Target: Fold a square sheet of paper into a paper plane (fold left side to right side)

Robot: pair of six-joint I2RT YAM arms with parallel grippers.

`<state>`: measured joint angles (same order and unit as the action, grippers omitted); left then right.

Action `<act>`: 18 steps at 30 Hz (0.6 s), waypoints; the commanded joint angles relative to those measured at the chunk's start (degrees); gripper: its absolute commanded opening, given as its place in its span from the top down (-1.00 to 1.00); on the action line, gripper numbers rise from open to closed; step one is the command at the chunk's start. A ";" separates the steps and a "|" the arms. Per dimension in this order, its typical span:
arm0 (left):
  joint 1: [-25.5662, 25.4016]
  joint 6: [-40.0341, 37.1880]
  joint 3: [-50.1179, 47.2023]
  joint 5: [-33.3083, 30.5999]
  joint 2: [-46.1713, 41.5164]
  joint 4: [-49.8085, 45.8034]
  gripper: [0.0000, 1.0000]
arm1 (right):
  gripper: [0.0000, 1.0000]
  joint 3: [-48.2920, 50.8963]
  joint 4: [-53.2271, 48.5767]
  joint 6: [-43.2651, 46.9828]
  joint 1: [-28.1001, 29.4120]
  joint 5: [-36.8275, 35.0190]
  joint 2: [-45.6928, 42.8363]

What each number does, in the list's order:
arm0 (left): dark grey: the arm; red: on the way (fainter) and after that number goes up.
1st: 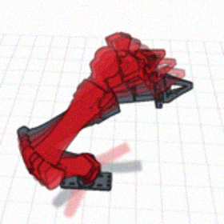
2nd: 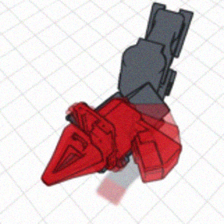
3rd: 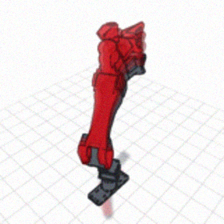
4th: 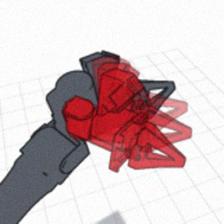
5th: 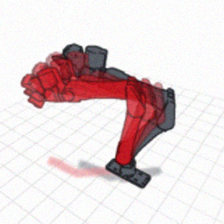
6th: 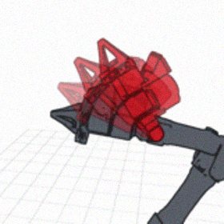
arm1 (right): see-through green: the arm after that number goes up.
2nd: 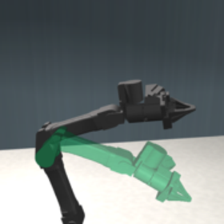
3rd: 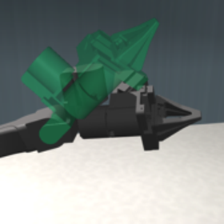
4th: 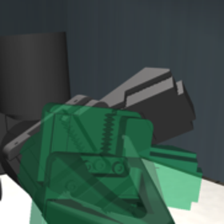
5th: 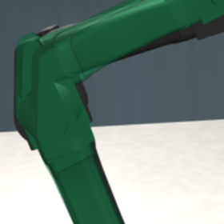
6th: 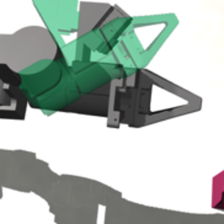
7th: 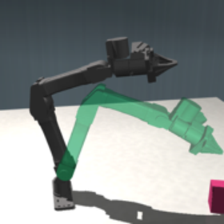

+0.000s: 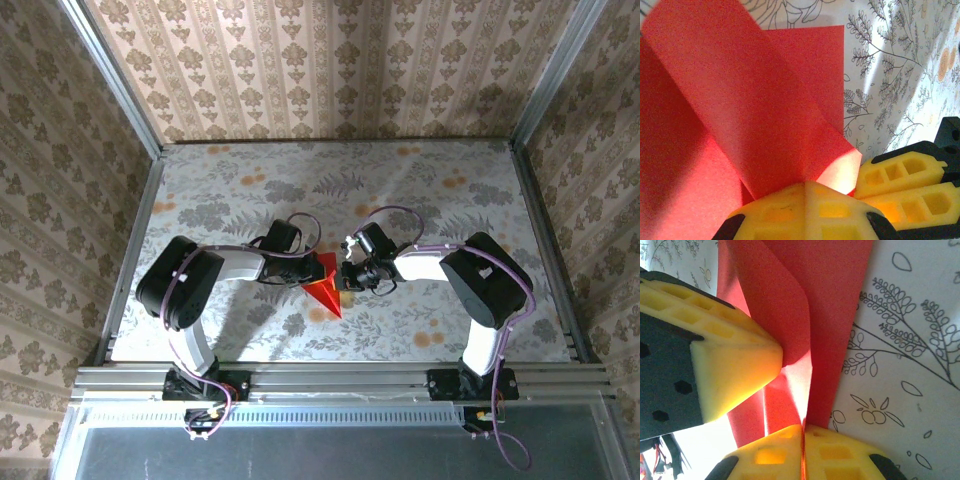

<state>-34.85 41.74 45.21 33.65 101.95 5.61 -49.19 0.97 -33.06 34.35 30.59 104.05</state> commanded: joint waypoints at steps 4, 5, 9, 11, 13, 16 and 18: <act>-1.10 -1.33 -1.35 -3.03 1.66 -3.58 1.00 | 0.69 -0.01 -1.16 -2.93 -0.27 3.67 -3.04; -1.10 -1.38 -1.40 -3.07 1.74 -3.53 1.00 | 0.66 -0.32 -1.21 -3.05 -0.48 3.92 -3.50; -1.10 -1.04 -1.79 -3.12 1.61 -3.15 1.00 | 0.52 -1.68 -4.48 -2.25 -1.25 4.26 -5.21; -1.10 -0.98 -1.92 -3.14 1.63 -2.91 1.00 | 0.48 -2.05 -6.58 -1.69 -1.78 3.76 -6.01; -1.10 -0.91 -1.95 -3.13 1.61 -2.80 1.00 | 0.47 -1.88 -8.56 -1.27 -2.26 2.92 -7.25; -1.10 -0.88 -2.01 -3.15 1.65 -2.79 1.00 | 0.48 -1.53 -12.67 -0.03 -2.53 0.63 -9.82; -1.10 -0.93 -1.99 -3.16 1.63 -2.79 1.00 | 0.50 -0.76 -13.61 0.19 -2.62 0.42 -12.11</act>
<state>-35.27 41.74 45.04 33.23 101.95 6.28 -49.91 -7.79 -34.30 31.97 32.21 95.55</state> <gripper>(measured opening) 0.047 0.259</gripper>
